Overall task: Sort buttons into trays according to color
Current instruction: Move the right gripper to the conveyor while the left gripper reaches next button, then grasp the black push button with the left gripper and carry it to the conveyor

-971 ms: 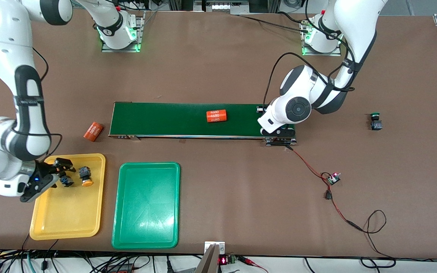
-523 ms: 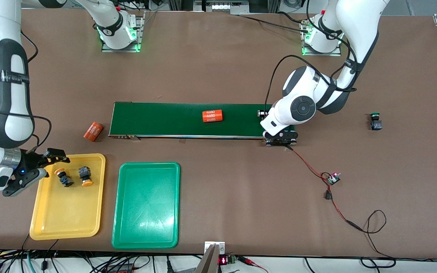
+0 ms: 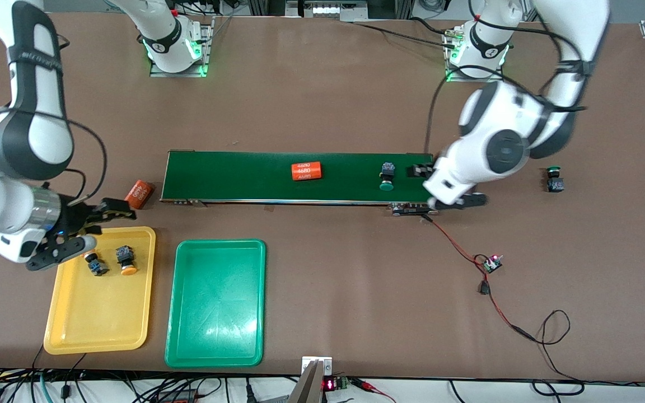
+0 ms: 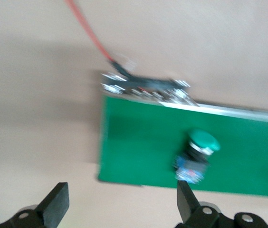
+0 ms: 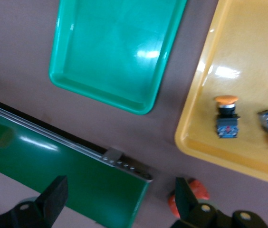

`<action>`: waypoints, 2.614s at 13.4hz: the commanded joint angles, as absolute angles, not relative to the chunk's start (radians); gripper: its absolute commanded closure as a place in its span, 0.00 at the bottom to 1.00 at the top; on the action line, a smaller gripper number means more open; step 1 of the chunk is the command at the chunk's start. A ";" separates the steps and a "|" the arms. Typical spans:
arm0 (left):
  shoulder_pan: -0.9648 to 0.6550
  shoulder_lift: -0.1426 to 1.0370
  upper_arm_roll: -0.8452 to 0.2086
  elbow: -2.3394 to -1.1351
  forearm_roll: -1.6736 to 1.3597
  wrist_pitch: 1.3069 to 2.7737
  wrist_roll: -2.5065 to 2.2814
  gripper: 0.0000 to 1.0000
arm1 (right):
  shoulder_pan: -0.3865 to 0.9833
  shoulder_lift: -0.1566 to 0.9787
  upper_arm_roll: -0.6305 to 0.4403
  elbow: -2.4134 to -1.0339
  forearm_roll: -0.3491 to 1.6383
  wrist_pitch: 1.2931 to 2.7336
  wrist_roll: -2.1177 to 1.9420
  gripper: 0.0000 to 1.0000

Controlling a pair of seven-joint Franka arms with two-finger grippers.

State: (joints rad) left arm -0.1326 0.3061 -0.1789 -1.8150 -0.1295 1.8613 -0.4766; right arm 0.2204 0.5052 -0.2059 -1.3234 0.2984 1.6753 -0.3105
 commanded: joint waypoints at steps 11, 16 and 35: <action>0.146 0.371 0.029 -1.949 0.238 1.891 0.142 0.00 | 0.419 0.420 -0.210 -1.338 0.020 1.583 0.394 0.00; 0.149 0.448 0.147 -2.068 0.238 2.196 0.341 0.00 | 0.433 0.390 -0.204 -1.347 0.023 1.592 0.374 0.00; 0.118 0.380 -0.125 -1.822 0.000 1.744 0.156 0.87 | 0.555 0.423 -0.193 -1.388 0.054 1.615 0.379 0.00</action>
State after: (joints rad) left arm 0.1178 0.3635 -0.0578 -1.8533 0.0279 1.7746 0.2347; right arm 0.5329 0.4278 -0.1930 -1.3725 0.0403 1.6027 0.3465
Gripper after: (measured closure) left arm 0.590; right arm 0.000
